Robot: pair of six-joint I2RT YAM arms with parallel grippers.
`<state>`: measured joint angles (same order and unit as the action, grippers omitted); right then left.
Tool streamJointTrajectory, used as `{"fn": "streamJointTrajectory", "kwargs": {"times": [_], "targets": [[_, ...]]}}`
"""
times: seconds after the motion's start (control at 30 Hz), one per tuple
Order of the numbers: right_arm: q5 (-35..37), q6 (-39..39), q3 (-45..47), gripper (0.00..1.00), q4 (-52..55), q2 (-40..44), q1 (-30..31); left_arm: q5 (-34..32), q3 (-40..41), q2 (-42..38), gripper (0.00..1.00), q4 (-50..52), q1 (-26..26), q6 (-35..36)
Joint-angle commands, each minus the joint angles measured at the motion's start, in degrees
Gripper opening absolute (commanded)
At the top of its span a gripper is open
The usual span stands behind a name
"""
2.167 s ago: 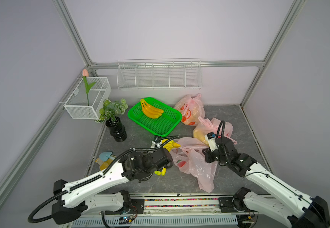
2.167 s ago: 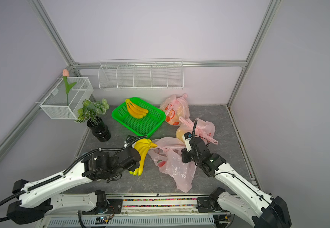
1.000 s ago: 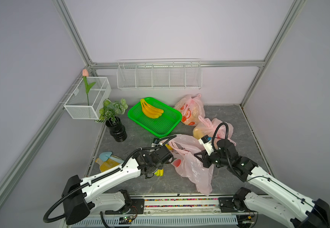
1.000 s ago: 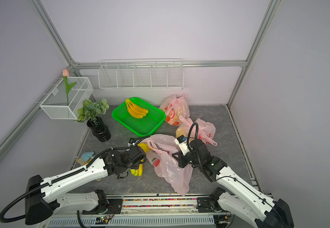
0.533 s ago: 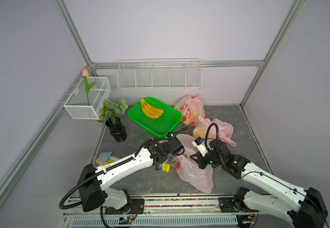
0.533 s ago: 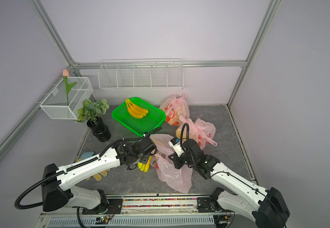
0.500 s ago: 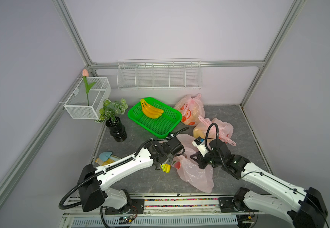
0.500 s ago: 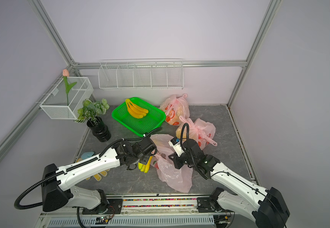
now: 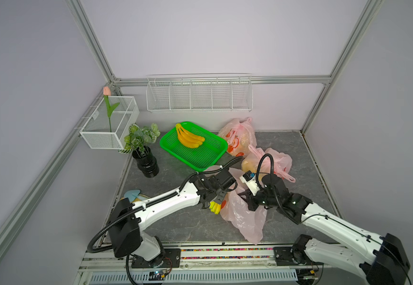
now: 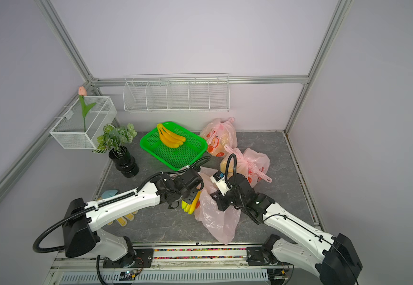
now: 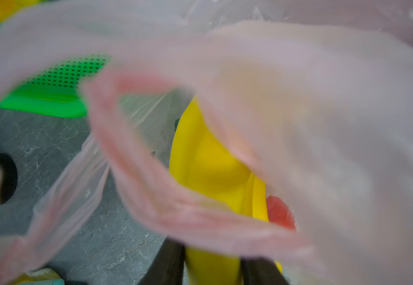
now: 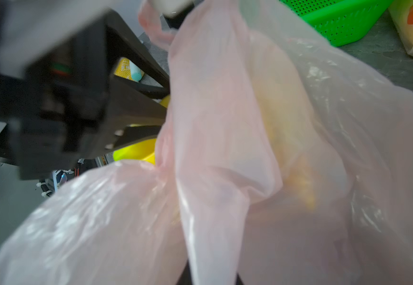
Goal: Place the banana into a plastic bag & tie a knot
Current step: Place the banana into the plastic bag.
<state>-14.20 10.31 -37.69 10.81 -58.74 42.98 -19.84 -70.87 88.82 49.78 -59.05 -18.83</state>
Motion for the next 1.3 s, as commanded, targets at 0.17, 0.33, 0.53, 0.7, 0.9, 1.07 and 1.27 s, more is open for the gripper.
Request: {"fn": "streamJointTrajectory", "kwargs": {"times": [0.17,0.33,0.53,0.7,0.9,1.07,1.27], "targets": [[-5.60,1.91,3.93,0.07,-4.65,1.32,-5.24,3.27,0.73,-3.84,0.14,-5.72,1.83,7.57],[-5.67,2.39,3.40,0.07,-3.73,0.25,-5.63,5.01,7.50,-6.51,0.23,-15.43,1.91,10.60],[-3.58,2.67,3.61,0.07,-3.32,0.45,-4.87,-0.51,8.86,2.18,0.24,-19.94,2.10,9.90],[-1.59,4.24,4.99,0.07,-3.77,-0.57,-4.80,-1.39,12.02,-0.77,0.54,-22.34,2.09,5.87],[1.37,6.10,5.88,0.07,-4.19,1.03,-5.69,-0.41,22.06,-12.22,0.67,-23.51,2.09,-1.69],[0.60,6.14,5.38,0.07,-4.35,0.91,-5.69,10.48,30.35,-16.18,0.71,-34.20,2.10,-6.32],[-1.30,5.89,5.83,0.07,-5.08,0.58,-5.42,9.47,26.92,-9.12,0.56,-32.47,2.26,-8.77]]}}
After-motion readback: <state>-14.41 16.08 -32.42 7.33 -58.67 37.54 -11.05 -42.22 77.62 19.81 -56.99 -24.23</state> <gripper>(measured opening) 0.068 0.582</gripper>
